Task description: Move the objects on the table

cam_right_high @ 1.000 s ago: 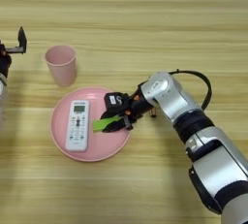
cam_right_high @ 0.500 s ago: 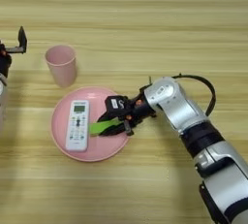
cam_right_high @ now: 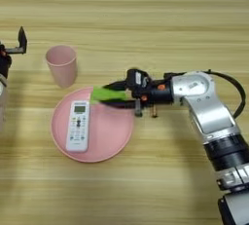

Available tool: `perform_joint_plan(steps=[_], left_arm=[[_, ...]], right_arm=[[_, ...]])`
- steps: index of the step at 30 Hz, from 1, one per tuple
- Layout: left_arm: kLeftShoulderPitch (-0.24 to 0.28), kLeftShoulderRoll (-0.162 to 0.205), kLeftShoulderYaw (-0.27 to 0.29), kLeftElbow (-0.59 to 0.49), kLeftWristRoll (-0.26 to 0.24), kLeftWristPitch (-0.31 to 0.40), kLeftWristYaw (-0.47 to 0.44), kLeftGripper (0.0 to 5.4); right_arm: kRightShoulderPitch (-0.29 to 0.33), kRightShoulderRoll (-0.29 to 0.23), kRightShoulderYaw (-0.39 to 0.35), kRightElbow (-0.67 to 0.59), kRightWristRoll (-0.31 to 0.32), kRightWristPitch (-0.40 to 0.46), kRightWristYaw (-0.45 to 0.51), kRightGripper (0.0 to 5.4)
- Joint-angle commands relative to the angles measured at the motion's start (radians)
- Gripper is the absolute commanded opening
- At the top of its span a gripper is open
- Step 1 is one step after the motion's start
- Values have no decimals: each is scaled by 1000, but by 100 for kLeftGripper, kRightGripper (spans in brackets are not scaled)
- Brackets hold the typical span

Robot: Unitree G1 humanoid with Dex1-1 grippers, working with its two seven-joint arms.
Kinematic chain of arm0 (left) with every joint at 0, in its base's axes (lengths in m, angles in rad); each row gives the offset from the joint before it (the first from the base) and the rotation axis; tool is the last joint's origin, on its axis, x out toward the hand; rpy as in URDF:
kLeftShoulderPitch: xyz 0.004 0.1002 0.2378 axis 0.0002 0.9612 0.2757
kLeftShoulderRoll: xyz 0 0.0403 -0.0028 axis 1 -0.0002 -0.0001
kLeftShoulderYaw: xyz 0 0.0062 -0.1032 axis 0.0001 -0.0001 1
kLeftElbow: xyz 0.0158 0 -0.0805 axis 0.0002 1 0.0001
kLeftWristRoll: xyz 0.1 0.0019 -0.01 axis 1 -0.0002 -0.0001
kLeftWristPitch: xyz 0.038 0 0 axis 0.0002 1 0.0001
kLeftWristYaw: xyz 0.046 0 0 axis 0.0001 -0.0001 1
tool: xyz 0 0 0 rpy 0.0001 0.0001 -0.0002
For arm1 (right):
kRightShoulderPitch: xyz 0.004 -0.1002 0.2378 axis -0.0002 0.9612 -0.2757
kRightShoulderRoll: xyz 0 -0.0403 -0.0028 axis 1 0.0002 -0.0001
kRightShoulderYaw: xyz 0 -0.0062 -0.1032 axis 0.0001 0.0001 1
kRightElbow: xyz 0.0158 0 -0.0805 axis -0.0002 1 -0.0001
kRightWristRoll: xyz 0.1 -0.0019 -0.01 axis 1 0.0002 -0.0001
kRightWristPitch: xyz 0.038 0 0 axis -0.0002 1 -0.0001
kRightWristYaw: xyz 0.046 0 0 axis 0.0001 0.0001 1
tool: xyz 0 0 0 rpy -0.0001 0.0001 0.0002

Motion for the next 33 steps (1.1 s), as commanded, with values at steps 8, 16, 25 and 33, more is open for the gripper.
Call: perform_joint_plan(steps=[8, 16, 25, 33], left_arm=[[-3, 7, 7, 11, -15, -2, -15, 540], [-4, 8, 5, 13, -19, -5, -15, 540], [-2, 8, 1, 7, -23, -5, -14, 540], [-2, 9, -1, 7, -26, -4, -16, 540]], right_arm=[[-76, 78, -102, 137, -33, 47, -335, 139], [-160, 155, -90, 383, -83, 48, -476, 139], [-213, 200, -77, 668, -148, -9, -524, 139], [-235, 209, -83, 789, -170, -52, -535, 139]])
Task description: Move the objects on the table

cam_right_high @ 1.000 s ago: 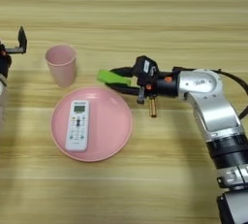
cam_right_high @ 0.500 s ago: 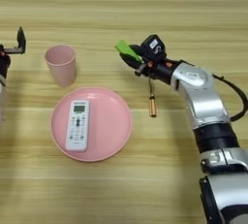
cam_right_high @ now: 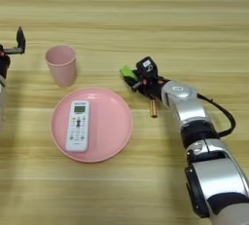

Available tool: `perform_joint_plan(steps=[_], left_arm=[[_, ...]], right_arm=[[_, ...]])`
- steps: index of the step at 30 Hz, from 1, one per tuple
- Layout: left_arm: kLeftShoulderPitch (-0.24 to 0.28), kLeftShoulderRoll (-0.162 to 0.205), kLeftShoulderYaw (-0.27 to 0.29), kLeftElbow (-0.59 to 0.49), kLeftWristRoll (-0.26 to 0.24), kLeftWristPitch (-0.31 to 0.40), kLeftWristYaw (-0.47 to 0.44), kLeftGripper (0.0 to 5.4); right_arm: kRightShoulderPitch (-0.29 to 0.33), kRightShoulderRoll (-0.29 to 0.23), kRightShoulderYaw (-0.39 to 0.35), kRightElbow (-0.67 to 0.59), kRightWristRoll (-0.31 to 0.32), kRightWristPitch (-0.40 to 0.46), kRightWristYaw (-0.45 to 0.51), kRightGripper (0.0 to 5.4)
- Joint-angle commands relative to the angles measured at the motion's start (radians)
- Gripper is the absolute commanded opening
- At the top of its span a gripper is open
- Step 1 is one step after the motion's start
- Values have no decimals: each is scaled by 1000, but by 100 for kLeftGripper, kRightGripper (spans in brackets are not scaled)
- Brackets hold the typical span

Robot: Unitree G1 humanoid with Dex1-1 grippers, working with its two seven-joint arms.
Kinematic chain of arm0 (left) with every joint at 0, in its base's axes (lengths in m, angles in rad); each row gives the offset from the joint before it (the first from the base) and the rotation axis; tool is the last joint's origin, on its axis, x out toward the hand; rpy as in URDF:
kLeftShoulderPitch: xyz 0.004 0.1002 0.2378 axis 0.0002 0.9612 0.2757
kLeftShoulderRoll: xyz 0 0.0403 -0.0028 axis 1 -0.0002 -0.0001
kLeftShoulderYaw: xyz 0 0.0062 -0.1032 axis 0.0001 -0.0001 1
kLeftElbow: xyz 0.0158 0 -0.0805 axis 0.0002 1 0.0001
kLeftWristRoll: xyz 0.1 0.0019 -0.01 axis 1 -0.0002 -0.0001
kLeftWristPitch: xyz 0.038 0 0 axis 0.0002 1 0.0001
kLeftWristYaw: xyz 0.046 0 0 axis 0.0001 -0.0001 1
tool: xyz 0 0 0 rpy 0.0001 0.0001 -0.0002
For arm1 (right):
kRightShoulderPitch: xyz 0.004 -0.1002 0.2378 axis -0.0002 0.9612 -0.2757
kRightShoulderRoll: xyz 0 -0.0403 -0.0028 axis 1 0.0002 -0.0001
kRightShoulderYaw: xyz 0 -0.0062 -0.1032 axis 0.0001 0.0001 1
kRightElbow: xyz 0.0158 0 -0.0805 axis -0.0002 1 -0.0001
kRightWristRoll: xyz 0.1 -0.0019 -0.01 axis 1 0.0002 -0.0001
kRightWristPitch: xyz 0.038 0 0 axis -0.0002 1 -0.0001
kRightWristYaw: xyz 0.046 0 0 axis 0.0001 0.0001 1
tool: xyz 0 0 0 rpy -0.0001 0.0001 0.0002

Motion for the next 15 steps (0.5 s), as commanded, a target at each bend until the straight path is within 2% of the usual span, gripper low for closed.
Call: perform_joint_plan(steps=[1, 7, 8, 15], left_arm=[[-2, 4, -3, 1, -1, -2, -6, 540], [-3, 3, -4, 3, -1, -3, -5, 540], [-3, 3, -4, 3, -1, -3, -4, 540], [-4, 2, -6, 6, 0, -3, -2, 540]], right_arm=[[-29, 10, -5, 33, -11, -24, 4, 139], [-34, 11, -4, 52, -15, -37, 5, 139], [-34, 11, -4, 54, -16, -39, 5, 168], [-32, 13, -4, 54, -17, -45, 9, 242]])
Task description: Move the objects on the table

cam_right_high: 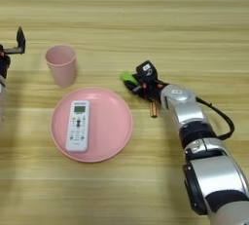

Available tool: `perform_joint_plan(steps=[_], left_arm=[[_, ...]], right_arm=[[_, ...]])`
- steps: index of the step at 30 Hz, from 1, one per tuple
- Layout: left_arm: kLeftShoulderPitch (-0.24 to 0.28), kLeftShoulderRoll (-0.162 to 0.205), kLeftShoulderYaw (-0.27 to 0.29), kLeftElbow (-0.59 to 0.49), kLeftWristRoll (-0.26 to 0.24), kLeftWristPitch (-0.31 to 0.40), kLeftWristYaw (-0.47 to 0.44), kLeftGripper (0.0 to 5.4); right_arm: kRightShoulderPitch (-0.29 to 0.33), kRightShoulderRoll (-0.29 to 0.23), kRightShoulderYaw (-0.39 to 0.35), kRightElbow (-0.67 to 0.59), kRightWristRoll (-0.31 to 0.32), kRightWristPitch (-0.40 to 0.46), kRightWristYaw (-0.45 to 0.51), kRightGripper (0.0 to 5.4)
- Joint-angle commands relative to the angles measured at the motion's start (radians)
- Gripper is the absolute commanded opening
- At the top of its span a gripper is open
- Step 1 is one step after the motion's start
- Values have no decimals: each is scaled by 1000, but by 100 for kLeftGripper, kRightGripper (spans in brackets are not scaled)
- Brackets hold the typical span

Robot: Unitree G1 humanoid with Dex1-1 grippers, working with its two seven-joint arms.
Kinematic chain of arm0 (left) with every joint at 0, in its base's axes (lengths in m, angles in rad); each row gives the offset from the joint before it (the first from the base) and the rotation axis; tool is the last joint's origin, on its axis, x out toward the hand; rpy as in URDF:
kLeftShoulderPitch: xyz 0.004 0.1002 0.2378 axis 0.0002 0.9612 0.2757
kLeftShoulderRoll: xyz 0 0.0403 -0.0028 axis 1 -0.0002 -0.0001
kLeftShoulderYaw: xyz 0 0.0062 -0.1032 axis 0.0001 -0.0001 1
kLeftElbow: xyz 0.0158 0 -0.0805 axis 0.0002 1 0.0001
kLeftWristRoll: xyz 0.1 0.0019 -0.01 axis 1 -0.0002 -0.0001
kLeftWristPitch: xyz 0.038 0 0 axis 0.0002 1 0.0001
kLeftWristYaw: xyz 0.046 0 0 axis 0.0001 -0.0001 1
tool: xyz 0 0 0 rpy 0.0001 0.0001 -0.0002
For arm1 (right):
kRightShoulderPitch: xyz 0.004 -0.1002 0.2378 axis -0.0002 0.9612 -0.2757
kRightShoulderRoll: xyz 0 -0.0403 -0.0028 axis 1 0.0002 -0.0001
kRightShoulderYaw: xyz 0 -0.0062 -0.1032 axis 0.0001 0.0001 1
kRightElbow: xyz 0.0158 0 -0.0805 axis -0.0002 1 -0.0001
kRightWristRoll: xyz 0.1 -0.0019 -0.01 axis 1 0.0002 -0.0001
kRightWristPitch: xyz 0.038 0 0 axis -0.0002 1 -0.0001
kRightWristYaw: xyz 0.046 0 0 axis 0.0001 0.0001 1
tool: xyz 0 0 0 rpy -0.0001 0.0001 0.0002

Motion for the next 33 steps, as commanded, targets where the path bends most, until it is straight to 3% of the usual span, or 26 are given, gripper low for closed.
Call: perform_joint_plan(steps=[1, 6, 11, 21, 23, 27, 33], left_arm=[[-5, 2, -4, 7, 2, -3, -2, 540], [-5, 3, -4, 9, 1, -3, -3, 540], [-7, 3, -3, 11, 1, -4, -3, 540], [-10, 1, -3, 16, -1, -6, -4, 540], [-10, 1, -4, 17, 0, -7, -5, 540], [-11, 1, -6, 17, -1, -8, -7, 540], [-12, -1, -9, 16, 0, -10, -9, 540]], right_arm=[[-19, 2, -5, 5, -9, -7, 7, 264], [-10, 5, -10, -28, 1, -35, 14, 310], [8, 21, -44, -120, 42, -121, 18, 362], [43, 65, -140, -301, 131, -236, -55, 474], [56, 72, -152, -334, 125, -273, -95, 495], [77, 89, -207, -401, 92, -347, -266, 537], [122, 103, -253, -436, 57, -404, -436, 537]])
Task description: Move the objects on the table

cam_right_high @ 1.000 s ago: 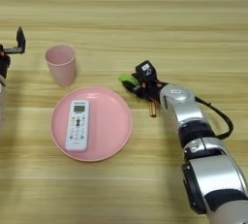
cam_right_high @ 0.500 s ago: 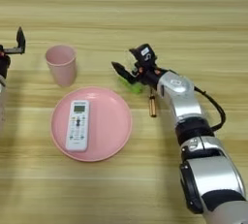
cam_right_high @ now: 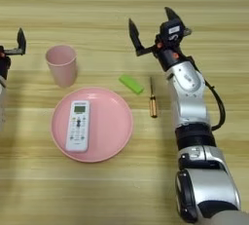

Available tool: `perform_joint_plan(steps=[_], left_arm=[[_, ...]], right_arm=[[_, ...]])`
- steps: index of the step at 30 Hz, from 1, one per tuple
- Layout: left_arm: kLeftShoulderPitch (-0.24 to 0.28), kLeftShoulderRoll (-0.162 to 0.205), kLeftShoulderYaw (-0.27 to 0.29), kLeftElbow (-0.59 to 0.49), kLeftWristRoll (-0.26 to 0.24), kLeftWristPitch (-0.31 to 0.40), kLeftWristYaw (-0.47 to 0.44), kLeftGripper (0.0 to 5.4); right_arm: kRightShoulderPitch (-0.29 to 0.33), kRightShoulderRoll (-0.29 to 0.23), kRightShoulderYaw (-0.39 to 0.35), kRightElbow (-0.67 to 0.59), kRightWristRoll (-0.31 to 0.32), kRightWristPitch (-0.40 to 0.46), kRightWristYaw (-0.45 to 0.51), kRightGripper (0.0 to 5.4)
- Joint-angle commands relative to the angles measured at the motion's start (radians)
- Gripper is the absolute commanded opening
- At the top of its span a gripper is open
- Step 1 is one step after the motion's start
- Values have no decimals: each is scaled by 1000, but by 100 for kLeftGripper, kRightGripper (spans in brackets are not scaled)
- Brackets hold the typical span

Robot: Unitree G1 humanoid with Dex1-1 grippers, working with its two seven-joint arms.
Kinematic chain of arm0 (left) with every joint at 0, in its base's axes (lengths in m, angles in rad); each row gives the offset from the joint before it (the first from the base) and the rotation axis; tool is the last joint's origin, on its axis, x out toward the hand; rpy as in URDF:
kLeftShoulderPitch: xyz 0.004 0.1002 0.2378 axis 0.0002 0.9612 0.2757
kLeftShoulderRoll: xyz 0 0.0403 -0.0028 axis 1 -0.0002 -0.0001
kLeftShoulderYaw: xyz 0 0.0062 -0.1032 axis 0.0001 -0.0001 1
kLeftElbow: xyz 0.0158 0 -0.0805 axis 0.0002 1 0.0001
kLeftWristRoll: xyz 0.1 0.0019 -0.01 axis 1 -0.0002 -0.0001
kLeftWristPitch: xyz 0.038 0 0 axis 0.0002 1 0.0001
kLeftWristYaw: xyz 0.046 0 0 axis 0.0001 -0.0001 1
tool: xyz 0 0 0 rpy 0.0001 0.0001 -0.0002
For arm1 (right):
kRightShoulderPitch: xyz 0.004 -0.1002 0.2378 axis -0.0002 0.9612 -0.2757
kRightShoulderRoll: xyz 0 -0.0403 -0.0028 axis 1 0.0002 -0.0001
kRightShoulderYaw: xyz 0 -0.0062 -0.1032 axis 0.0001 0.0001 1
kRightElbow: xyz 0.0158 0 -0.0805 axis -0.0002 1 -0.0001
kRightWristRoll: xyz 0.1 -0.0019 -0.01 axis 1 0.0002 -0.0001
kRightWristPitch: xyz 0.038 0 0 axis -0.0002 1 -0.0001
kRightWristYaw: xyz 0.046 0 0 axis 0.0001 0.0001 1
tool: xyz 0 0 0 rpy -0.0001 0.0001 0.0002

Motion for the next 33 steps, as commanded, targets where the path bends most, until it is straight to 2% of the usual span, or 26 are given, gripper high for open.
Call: perform_joint_plan(steps=[1, 4, 13, 19, 24, 29, 33], left_arm=[[-12, -1, -6, 4, 3, -9, -6, 540], [-7, -2, -9, -3, 4, -15, -11, 540], [27, 2, -49, -57, 41, -66, -5, 540], [72, -4, -73, -146, 48, -127, -31, 540], [121, -21, -104, -256, 29, -174, -86, 540], [169, -52, -142, -377, -28, -128, -184, 540], [214, -69, -188, -491, -74, -4, -271, 540]], right_arm=[[38, 11, -34, -9, -17, -37, -90, 537], [64, 16, -46, 6, -37, -81, -154, 537], [130, 23, -34, 47, -63, -167, -193, 537], [144, 35, -31, 126, -77, -241, -217, 537], [131, 32, -21, 199, -109, -284, -244, 537], [120, 33, -11, 221, -123, -301, -253, 537], [116, 33, -1, 229, -132, -309, -261, 537]])
